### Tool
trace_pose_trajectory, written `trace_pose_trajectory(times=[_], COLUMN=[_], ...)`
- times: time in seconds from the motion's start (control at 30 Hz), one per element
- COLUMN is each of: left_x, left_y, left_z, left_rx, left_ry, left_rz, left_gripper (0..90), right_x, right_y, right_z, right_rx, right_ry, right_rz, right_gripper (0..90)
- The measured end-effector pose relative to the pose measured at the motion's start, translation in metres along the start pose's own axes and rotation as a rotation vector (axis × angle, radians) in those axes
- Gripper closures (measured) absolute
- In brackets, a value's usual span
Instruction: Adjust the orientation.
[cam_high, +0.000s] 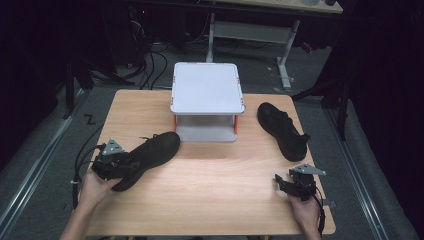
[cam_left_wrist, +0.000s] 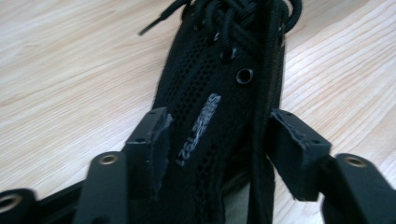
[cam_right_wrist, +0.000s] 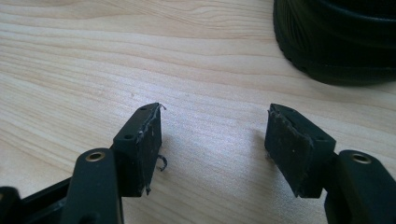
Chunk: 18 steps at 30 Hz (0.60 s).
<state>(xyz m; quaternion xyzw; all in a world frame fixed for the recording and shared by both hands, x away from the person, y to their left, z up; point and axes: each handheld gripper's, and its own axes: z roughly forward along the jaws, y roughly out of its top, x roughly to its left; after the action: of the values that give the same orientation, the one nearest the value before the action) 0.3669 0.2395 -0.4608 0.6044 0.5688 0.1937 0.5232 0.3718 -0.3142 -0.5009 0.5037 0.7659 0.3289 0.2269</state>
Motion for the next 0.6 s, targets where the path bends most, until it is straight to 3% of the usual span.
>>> trace_pose_trajectory(times=[0.07,0.23,0.37,0.47,0.5,0.53,0.6], left_x=[-0.002,-0.001,-0.003,-0.002,-0.003,-0.004,-0.005], left_y=[-0.003,-0.003,-0.005,-0.004,-0.005,-0.006,-0.005], left_z=[0.002,0.001,0.000,0.000,-0.001,0.000,0.000], left_rx=[-0.007,-0.011,0.000,0.010,0.026,0.027,0.036], left_ry=[0.004,-0.005,-0.035,-0.045,-0.074,-0.070,-0.072], left_rz=[0.036,0.026,0.045,0.041,0.043,0.053,0.050], left_gripper=[44.2,49.0,62.1,64.8,71.5,79.5,83.8], right_x=[0.000,0.002,0.003,0.006,0.007,0.009,0.013], right_y=[0.000,-0.001,0.000,0.002,0.002,0.003,0.005], right_z=[0.000,-0.001,-0.001,-0.001,-0.001,-0.001,-0.003], right_rx=[0.000,-0.002,0.002,0.004,-0.005,-0.019,-0.066], right_ry=[0.001,0.004,0.011,0.016,0.003,-0.010,-0.005], right_rz=[-0.001,-0.008,-0.011,-0.036,-0.056,-0.068,-0.083], right_gripper=[36.5,39.2,40.1,40.1,40.5,41.1,41.3])
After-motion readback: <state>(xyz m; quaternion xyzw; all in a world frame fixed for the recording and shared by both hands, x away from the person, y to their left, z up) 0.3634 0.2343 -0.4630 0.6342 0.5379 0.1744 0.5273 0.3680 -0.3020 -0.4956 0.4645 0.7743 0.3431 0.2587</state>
